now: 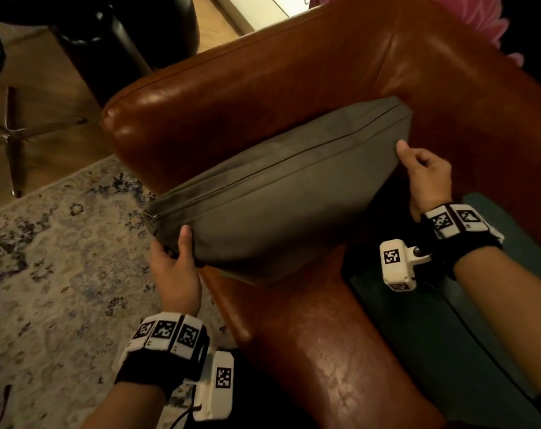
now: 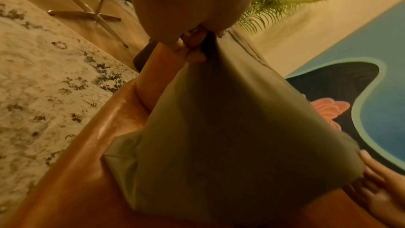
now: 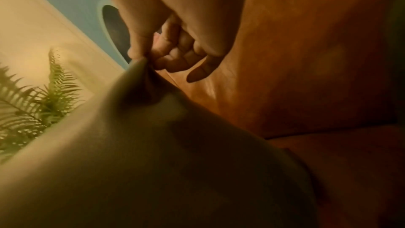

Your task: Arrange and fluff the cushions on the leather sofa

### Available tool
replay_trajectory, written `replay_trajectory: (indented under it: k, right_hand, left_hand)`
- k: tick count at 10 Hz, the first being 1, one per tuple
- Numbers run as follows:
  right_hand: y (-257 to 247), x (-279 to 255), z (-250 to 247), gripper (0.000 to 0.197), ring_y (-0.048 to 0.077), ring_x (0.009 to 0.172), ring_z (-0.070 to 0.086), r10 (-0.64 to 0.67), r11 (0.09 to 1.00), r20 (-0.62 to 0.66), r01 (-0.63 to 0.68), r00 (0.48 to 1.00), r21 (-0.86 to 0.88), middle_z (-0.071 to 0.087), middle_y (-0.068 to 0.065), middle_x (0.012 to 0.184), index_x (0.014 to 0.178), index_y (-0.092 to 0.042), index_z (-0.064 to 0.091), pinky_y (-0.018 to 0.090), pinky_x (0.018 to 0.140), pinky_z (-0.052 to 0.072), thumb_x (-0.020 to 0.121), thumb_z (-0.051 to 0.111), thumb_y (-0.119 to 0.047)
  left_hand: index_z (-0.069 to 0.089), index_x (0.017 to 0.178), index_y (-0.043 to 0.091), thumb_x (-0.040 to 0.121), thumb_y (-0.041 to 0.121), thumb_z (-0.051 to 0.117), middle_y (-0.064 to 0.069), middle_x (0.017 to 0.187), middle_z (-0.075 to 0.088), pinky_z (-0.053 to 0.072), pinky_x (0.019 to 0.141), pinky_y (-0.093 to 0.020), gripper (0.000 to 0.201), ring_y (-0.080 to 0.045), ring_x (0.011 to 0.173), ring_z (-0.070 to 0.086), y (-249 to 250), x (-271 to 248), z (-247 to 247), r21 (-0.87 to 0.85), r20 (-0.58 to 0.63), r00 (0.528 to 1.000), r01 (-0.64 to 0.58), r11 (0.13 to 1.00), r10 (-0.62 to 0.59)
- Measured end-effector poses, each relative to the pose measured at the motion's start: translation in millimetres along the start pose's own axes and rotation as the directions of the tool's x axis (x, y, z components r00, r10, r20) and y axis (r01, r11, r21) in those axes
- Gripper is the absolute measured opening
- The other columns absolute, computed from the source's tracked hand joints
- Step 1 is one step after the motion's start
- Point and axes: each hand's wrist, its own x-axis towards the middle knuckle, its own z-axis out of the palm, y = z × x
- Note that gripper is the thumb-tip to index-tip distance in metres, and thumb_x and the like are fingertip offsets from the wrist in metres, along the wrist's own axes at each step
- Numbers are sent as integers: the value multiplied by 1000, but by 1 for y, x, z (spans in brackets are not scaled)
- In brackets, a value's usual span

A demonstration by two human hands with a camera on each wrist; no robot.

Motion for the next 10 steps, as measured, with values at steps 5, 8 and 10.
replay_trajectory:
  k: [5, 8, 10]
  right_hand:
    - [-2, -14, 20, 18, -12, 58, 63, -11, 999, -1, 11, 1000, 41, 66, -24, 55, 74, -20, 65, 7, 61, 48, 90, 70, -14]
    - [-12, -10, 26, 10, 17, 89, 68, 128, 991, 49, -129, 991, 24, 69, -2, 88, 86, -19, 69, 28, 82, 55, 94, 65, -22]
    - [-7, -25, 22, 57, 19, 126, 53, 130, 987, -128, -140, 983, -74, 54, 3, 138, 143, -17, 44, 39, 109, 43, 92, 64, -33]
  left_hand:
    - [47, 87, 27, 103, 27, 40, -3, 72, 55, 48, 69, -44, 17, -2, 49, 54, -5, 5, -8, 98, 44, 999, 18, 995, -22]
    - [50, 86, 25, 102, 38, 38, -5, 79, 55, 48, 69, -45, 24, -20, 67, 52, 5, 7, -20, 106, 121, 992, 25, 994, -37]
    - [48, 113, 18, 100, 41, 41, -3, 88, 56, 50, 65, -39, 27, -18, 69, 54, 16, 25, -56, 184, 238, 964, 74, 980, -118]
